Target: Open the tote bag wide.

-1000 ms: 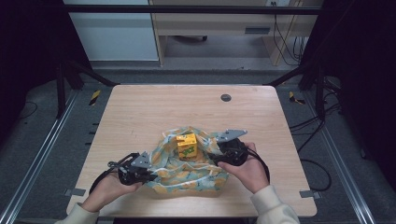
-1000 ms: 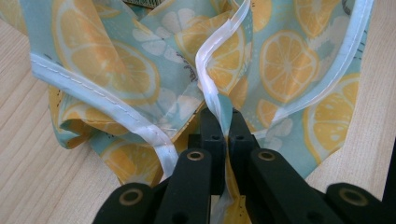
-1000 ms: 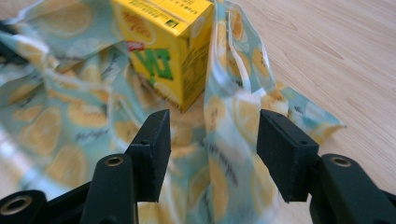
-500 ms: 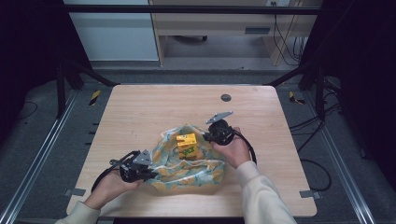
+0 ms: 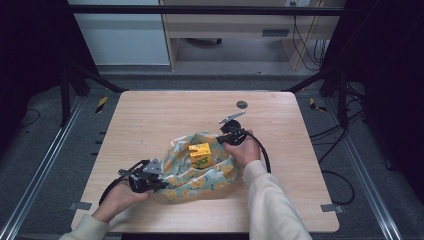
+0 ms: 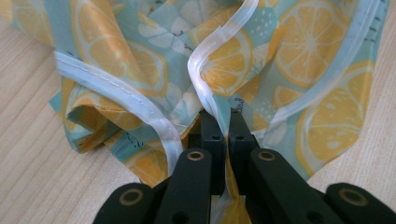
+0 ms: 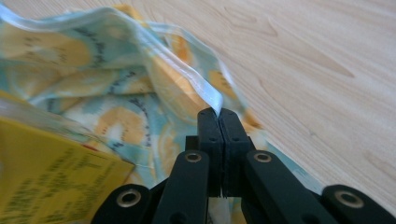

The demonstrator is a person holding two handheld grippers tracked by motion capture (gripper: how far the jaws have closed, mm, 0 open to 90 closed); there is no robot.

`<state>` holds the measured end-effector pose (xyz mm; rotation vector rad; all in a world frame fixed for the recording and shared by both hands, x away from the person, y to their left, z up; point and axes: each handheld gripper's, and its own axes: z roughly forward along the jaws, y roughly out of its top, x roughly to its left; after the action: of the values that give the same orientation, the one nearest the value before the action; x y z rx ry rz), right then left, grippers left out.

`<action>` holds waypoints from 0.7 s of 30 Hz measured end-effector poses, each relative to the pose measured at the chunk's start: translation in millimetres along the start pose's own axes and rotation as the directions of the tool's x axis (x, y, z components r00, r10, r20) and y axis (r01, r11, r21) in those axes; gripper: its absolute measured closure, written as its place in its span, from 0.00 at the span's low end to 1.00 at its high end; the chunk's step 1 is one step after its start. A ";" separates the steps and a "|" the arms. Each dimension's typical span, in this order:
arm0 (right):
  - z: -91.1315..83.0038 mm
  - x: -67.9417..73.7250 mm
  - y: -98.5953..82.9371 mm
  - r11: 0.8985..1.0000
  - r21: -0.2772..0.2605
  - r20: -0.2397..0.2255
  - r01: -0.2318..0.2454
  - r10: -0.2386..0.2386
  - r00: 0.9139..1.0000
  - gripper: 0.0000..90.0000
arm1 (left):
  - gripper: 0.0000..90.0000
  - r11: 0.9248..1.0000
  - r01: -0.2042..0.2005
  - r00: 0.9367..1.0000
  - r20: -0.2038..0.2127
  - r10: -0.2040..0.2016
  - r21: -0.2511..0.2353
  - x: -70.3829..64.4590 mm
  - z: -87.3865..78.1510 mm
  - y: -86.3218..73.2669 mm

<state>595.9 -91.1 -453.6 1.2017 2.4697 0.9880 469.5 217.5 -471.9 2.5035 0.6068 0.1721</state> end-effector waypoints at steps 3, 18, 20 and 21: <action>4.2 -7.1 -3.8 1.000 0.002 0.002 -0.024 0.024 1.000 0.99 | 0.99 1.000 -0.002 1.000 0.002 0.002 0.005 -0.1 2.1 0.1; -5.4 -14.7 -7.9 0.999 -0.011 0.034 -0.035 0.036 0.999 0.83 | 0.99 1.000 -0.006 1.000 -0.010 0.006 0.012 -4.5 0.8 -2.4; -13.0 -15.2 -7.7 0.999 -0.016 0.055 -0.031 0.032 0.998 0.75 | 0.98 1.000 -0.006 1.000 -0.020 0.006 0.003 -6.5 -0.5 -3.5; -17.7 -14.9 -7.4 0.999 -0.028 0.069 -0.039 0.041 0.997 0.70 | 0.97 1.000 -0.004 1.000 -0.027 0.004 -0.006 -7.8 -1.1 -4.2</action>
<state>592.8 -114.1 -446.5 1.2597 2.3812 0.9696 460.7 217.6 -473.2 2.5008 0.6115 0.2091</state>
